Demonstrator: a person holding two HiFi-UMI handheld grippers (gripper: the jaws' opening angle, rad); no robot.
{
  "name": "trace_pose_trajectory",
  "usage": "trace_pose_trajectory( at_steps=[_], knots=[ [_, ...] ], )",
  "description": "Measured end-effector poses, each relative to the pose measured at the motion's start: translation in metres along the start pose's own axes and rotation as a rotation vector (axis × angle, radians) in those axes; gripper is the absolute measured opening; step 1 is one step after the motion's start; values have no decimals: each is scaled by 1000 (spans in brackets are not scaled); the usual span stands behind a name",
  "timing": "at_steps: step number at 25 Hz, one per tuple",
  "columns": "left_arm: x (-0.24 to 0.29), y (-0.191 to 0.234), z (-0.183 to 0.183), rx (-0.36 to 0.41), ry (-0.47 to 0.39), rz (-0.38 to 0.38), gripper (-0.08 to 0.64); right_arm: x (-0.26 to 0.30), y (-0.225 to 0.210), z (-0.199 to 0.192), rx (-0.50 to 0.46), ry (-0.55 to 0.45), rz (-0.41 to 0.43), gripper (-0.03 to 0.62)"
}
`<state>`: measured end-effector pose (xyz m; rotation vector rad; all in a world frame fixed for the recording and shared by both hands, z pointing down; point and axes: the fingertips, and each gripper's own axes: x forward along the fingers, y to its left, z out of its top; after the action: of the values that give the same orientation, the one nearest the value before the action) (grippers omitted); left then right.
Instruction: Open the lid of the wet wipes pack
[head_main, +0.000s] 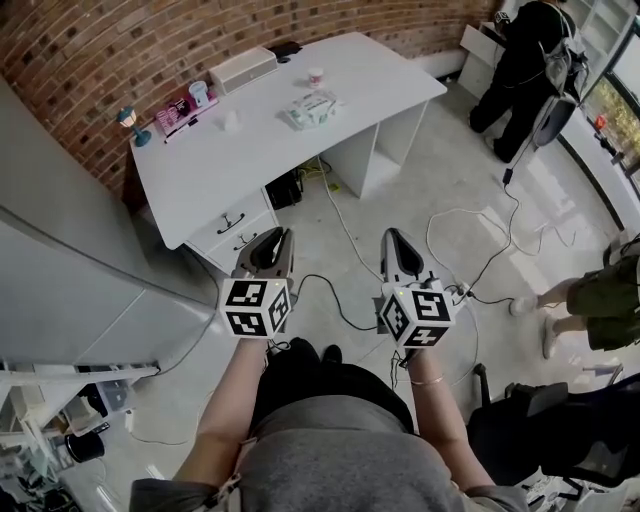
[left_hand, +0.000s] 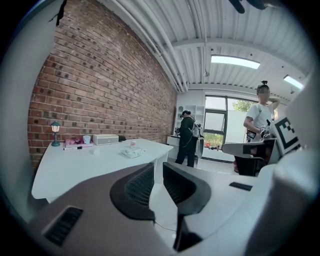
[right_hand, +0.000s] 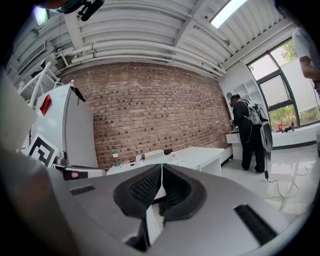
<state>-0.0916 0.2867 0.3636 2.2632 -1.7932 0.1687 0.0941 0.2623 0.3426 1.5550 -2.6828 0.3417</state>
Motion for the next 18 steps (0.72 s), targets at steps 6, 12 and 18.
trace_pose_trajectory(
  at_steps=[6,12,18],
  knots=[
    [6,-5,2,-4,4,0,79,2,-5,2,7,17,31,46],
    [15,1,-4,-11,30,-5,91,17,-2,-9,14,63,55,78],
    [37,15,-9,-32,48,-27,98,42,1,-13,7,90,72,94]
  ],
)
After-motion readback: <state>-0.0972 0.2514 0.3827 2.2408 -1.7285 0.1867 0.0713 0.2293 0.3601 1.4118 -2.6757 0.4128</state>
